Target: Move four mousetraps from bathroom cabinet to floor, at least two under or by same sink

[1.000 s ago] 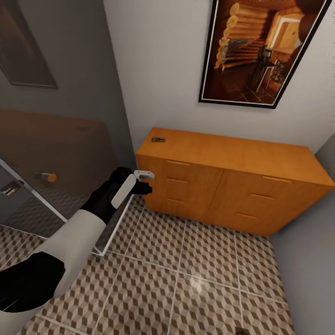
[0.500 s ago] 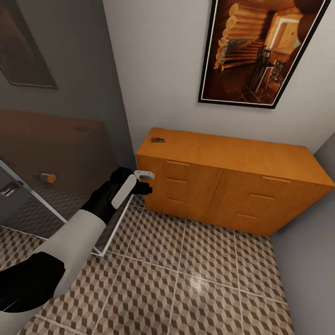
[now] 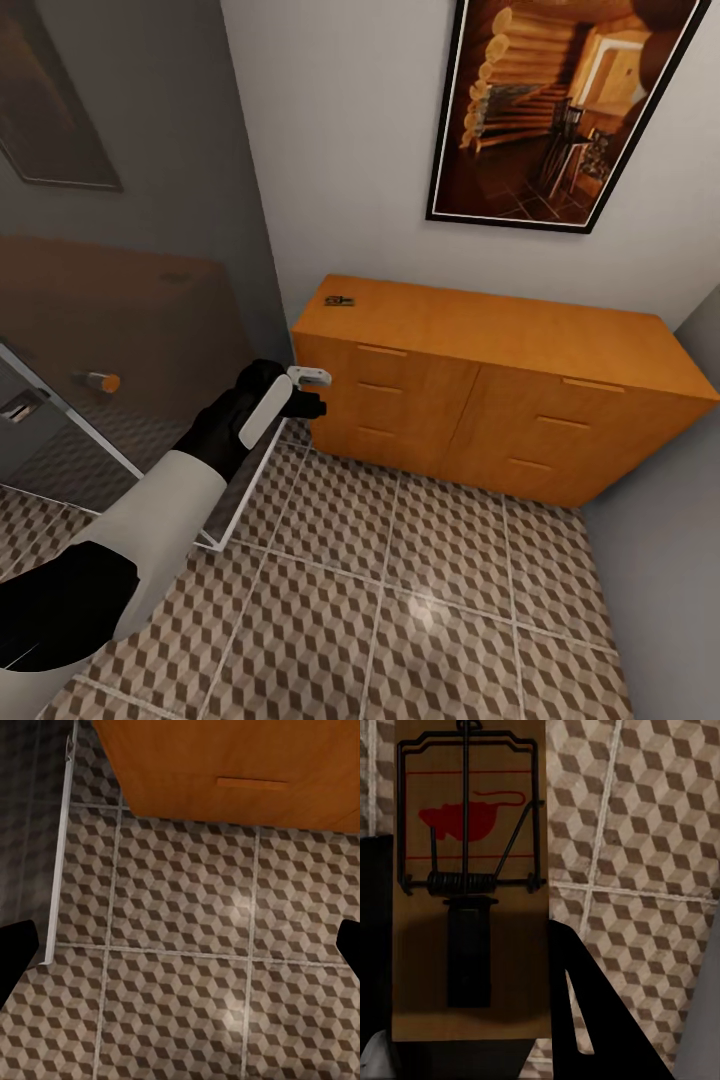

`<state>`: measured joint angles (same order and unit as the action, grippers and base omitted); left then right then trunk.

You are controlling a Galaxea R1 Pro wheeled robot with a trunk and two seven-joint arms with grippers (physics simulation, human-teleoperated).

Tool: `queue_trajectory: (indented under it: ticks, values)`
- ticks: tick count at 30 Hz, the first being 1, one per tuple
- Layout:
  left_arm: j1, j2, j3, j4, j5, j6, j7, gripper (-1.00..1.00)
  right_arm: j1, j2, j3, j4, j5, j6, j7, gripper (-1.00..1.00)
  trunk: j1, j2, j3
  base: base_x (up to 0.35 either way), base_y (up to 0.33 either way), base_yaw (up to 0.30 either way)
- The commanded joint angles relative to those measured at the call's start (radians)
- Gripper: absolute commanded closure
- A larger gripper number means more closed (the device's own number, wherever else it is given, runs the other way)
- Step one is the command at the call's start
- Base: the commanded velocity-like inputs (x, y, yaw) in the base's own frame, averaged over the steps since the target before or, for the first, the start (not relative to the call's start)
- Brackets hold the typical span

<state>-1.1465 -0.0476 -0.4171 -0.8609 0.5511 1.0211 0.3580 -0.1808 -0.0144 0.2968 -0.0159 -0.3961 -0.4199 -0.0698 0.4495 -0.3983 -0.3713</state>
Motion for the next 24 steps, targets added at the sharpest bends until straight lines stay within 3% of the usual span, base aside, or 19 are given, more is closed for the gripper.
queue_trajectory:
  ticks: [1, 24]
  values:
    - [-0.001, 0.000, -0.002, -0.001, 0.010, 0.002, 0.010, -1.00, 0.001, 0.001, 0.009, 0.000, -0.008, -0.002, -0.001, 1.00, 0.001, -0.002, -0.002, 0.000, 0.000, 0.000]
    - [-0.001, -0.001, -0.003, 0.000, 0.010, 0.002, 0.010, -1.00, 0.003, 0.014, 0.009, -0.005, -0.013, -0.005, 0.002, 1.00, 0.001, -0.002, 0.001, 0.151, 0.085, -0.021]
